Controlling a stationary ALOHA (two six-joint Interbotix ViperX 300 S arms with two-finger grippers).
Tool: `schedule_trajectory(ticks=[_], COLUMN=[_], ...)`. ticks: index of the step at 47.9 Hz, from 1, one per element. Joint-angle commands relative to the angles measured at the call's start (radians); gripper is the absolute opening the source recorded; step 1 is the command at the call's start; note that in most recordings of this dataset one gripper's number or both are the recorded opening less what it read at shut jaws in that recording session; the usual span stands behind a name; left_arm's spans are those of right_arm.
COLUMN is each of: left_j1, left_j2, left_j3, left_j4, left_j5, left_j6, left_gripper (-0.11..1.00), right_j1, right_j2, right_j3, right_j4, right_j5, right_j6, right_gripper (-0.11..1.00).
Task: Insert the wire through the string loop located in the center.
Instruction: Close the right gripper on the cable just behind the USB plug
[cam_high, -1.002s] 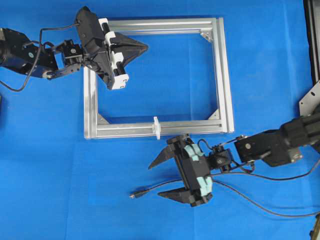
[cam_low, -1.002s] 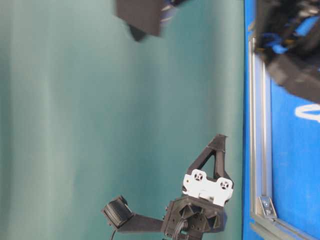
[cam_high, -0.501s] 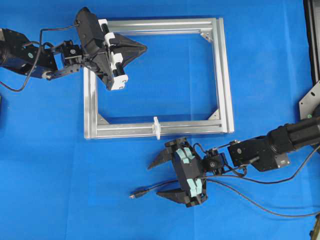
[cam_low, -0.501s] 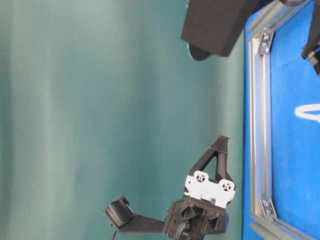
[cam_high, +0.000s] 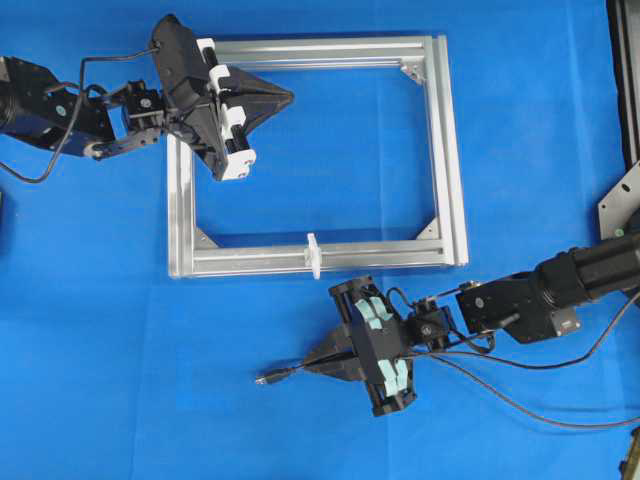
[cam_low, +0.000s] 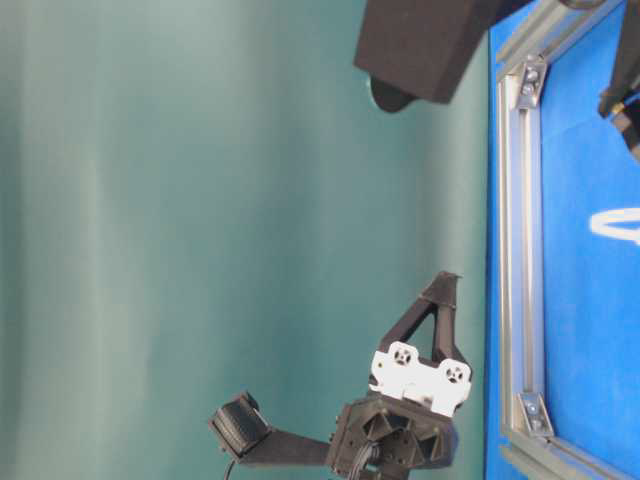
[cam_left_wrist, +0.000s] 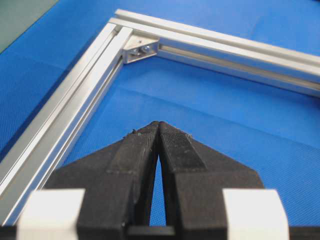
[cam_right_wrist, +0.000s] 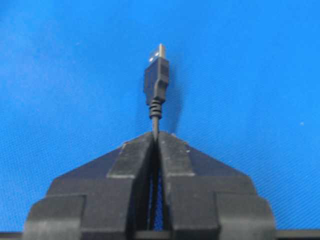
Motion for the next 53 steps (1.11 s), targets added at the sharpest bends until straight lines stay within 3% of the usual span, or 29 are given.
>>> schedule_trajectory(ticks=[1,10,27,53], left_j1=[0.002,0.003,0.002,0.003], left_j2=[-0.029,-0.029,-0.029,-0.031], left_j3=[-0.008,-0.008,-0.006,0.0], left_j4=[0.003,0.003,0.003,0.003], left_j5=[0.0,0.003,0.003,0.003], left_j6=[0.0,0.0,0.0,-0.002], left_gripper=[0.0,0.0,0.0,0.0], right_j1=[0.003,0.006,0.011,0.011], right_j2=[-0.025,-0.061,-0.268,-0.281], right_j3=[-0.006,-0.003,0.0,-0.006], right_j4=[-0.003,-0.002,-0.003,-0.002], right_j5=[-0.014,0.015,0.268,0.288], right_j6=[0.002,0.003,-0.005,-0.005], right_gripper=[-0.02,-0.02,-0.02,-0.02])
